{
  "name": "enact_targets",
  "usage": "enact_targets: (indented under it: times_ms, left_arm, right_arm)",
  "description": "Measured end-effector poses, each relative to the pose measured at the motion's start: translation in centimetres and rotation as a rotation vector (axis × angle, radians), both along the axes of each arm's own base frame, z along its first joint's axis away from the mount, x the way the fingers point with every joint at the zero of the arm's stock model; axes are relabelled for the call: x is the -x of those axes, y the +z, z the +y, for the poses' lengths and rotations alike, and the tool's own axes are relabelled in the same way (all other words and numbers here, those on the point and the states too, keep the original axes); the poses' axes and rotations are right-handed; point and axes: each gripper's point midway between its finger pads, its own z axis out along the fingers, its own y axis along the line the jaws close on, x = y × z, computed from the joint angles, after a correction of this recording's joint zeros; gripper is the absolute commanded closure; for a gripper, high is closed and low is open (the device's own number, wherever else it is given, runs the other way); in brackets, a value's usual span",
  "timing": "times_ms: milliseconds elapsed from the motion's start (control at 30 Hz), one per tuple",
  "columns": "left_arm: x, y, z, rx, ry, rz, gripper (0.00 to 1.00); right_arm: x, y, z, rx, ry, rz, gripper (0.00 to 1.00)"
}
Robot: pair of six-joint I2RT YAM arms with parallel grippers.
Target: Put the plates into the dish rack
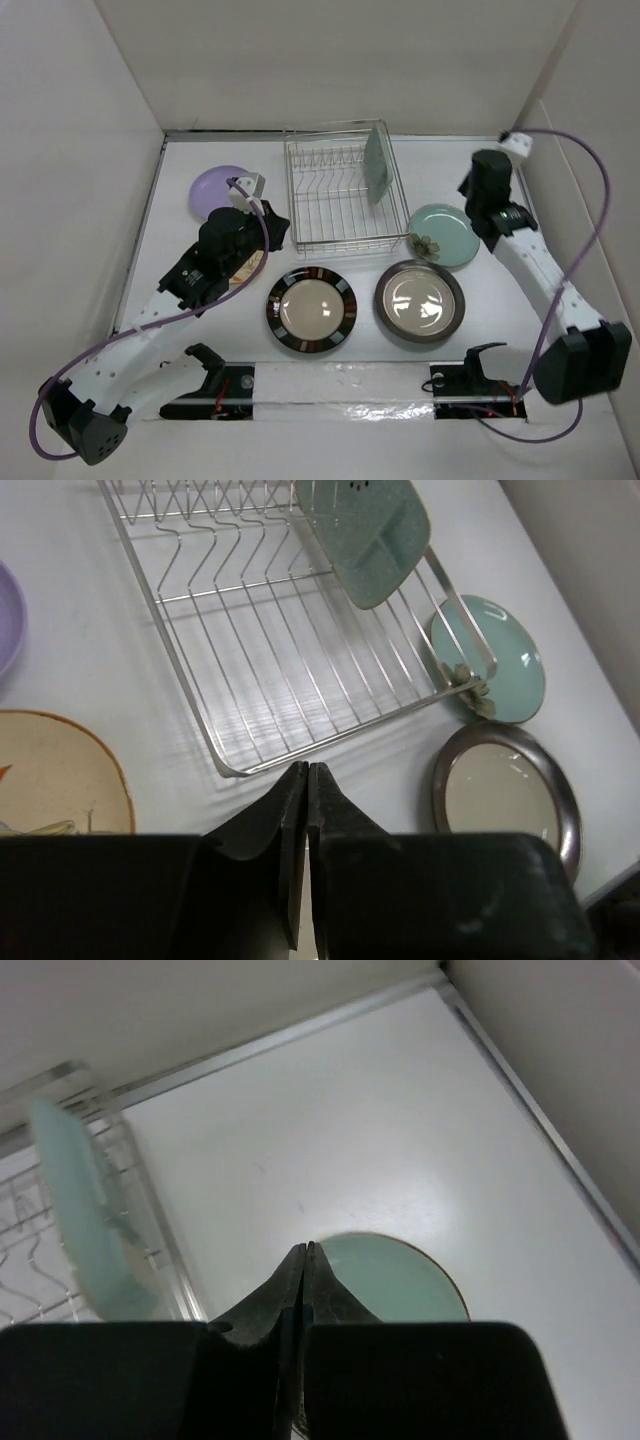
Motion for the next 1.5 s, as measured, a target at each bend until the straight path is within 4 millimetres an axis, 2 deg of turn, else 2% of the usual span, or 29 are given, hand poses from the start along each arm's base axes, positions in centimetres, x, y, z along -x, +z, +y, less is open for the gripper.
enact_targets:
  times_ms: [67, 100, 133, 200, 233, 300, 333, 400, 433, 533, 733, 833, 933, 1033, 1167, 1267, 1367, 1500]
  left_arm:
    - [0.1, 0.1, 0.0, -0.003, -0.01, -0.006, 1.0]
    - [0.2, 0.2, -0.1, -0.002, -0.014, -0.008, 1.0]
    - [0.3, 0.2, -0.1, 0.0, -0.019, -0.009, 1.0]
    - [0.4, 0.3, -0.2, 0.002, -0.027, -0.01, 1.0]
    - [0.4, 0.3, -0.3, 0.003, -0.03, -0.01, 0.95]
    - [0.4, 0.3, -0.3, 0.002, -0.031, -0.011, 0.84]
    - [0.4, 0.3, -0.2, 0.002, -0.03, -0.012, 0.74]
    - [0.5, 0.5, -0.2, 0.003, -0.029, -0.016, 0.66]
    - [0.5, 0.5, -0.1, 0.004, -0.027, -0.018, 0.62]
    - [0.5, 0.7, -0.1, 0.007, -0.027, -0.023, 0.6]
    - [0.6, 0.7, -0.1, 0.007, -0.029, -0.022, 0.61]
    - [0.5, 0.7, -0.1, 0.007, -0.029, -0.022, 0.61]
    - [0.6, 0.7, -0.1, 0.007, -0.029, -0.022, 0.61]
    - [0.6, 0.7, -0.1, 0.007, -0.029, -0.022, 0.61]
    - [0.5, 0.7, -0.1, 0.007, -0.029, -0.022, 0.61]
    - [0.5, 0.7, -0.1, 0.006, -0.029, -0.021, 0.61]
    - [0.5, 0.6, -0.1, 0.005, -0.029, -0.019, 0.62]
    - [0.5, 0.6, -0.1, 0.004, -0.029, -0.018, 0.62]
  right_arm:
    - [3.5, -3.0, -4.0, -0.099, -0.096, -0.025, 0.94]
    - [4.8, -4.6, -6.0, -0.155, -0.145, -0.055, 0.88]
    - [6.2, -6.9, -7.4, -0.201, -0.175, -0.052, 0.64]
    - [8.7, -12.5, -9.9, -0.284, -0.249, 0.01, 0.47]
    - [9.8, -15.2, -10.8, -0.319, -0.282, 0.055, 0.41]
    - [11.5, -19.4, -11.2, -0.389, -0.304, 0.147, 0.41]
    - [12.0, -20.7, -11.1, -0.424, -0.303, 0.178, 0.41]
    - [12.2, -22.1, -10.6, -0.492, -0.28, 0.205, 0.42]
    - [12.0, -22.3, -10.4, -0.523, -0.263, 0.196, 0.41]
    - [11.6, -22.6, -10.1, -0.599, -0.212, 0.161, 0.41]
    - [10.8, -25.3, -8.9, -0.748, -0.127, 0.201, 0.49]
    - [10.1, -25.5, -8.3, -0.808, -0.078, 0.185, 0.55]
    - [9.5, -25.6, -7.8, -0.85, -0.043, 0.168, 0.56]
    - [9.1, -25.7, -7.6, -0.88, -0.034, 0.152, 0.68]
    - [9.4, -26.2, -8.1, -0.915, -0.081, 0.134, 0.95]
    - [9.4, -24.7, -8.8, -0.914, -0.104, 0.076, 1.0]
    - [9.6, -22.2, -10.0, -0.839, -0.139, 0.001, 1.0]
    - [11.1, -18.4, -12.5, -0.701, -0.245, -0.111, 1.0]
